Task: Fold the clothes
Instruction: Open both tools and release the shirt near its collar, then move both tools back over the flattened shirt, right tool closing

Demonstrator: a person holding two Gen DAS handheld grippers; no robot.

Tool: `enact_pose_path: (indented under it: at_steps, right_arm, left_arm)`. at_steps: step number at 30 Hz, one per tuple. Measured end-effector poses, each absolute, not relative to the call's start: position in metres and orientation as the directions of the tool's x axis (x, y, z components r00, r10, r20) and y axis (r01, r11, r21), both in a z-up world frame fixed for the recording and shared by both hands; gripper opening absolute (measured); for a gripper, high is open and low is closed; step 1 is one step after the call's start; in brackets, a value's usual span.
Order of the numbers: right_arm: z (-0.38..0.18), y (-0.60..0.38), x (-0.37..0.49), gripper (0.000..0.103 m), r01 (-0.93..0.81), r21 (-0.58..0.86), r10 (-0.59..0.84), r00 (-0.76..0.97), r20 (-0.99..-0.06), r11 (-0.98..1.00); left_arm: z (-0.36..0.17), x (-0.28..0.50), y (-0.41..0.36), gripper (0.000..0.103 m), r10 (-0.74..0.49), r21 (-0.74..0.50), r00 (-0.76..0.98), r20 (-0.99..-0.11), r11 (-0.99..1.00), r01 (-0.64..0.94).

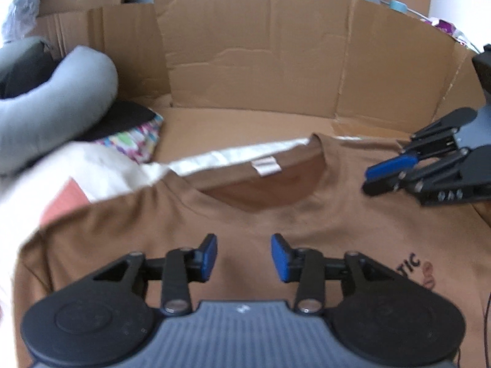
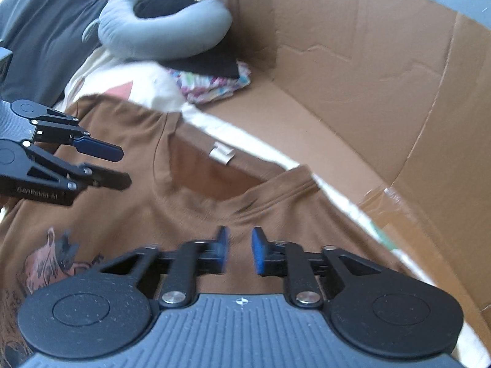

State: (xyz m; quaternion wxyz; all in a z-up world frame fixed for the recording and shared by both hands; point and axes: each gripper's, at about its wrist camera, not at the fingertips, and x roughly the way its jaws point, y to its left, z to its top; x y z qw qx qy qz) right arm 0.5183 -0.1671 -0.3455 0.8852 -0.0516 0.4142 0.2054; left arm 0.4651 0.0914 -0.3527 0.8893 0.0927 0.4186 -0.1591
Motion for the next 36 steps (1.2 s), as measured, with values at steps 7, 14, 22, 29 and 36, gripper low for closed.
enact_pose_path:
  at_steps: [7, 14, 22, 29, 36]
  right_arm:
    - [-0.363, -0.156, 0.52, 0.038, -0.4, 0.094, 0.327, 0.566, -0.757, 0.912]
    - [-0.374, -0.135, 0.538, 0.036, -0.384, 0.058, 0.294, 0.594, -0.749, 0.922]
    - [-0.357, -0.135, 0.544, 0.036, -0.35, 0.061, 0.281, 0.62, -0.733, 0.935]
    - [-0.329, -0.171, 0.522, 0.037, -0.309, 0.032, 0.239, 0.66, -0.712, 0.95]
    - [-0.314, -0.232, 0.47, 0.037, -0.219, 0.003, 0.156, 0.685, -0.711, 0.976]
  left_arm:
    - [-0.369, 0.462, 0.08, 0.048, -0.202, 0.016, 0.595, -0.778, 0.94, 0.341]
    - [-0.379, 0.477, 0.074, 0.05, -0.157, 0.042, 0.617, -0.771, 0.955, 0.294]
    - [-0.365, 0.476, 0.073, 0.047, -0.14, 0.018, 0.644, -0.752, 0.973, 0.232]
    - [-0.348, 0.464, 0.068, 0.047, -0.165, -0.006, 0.66, -0.733, 0.972, 0.237]
    - [-0.333, 0.444, 0.058, 0.047, -0.206, -0.037, 0.66, -0.722, 0.965, 0.26]
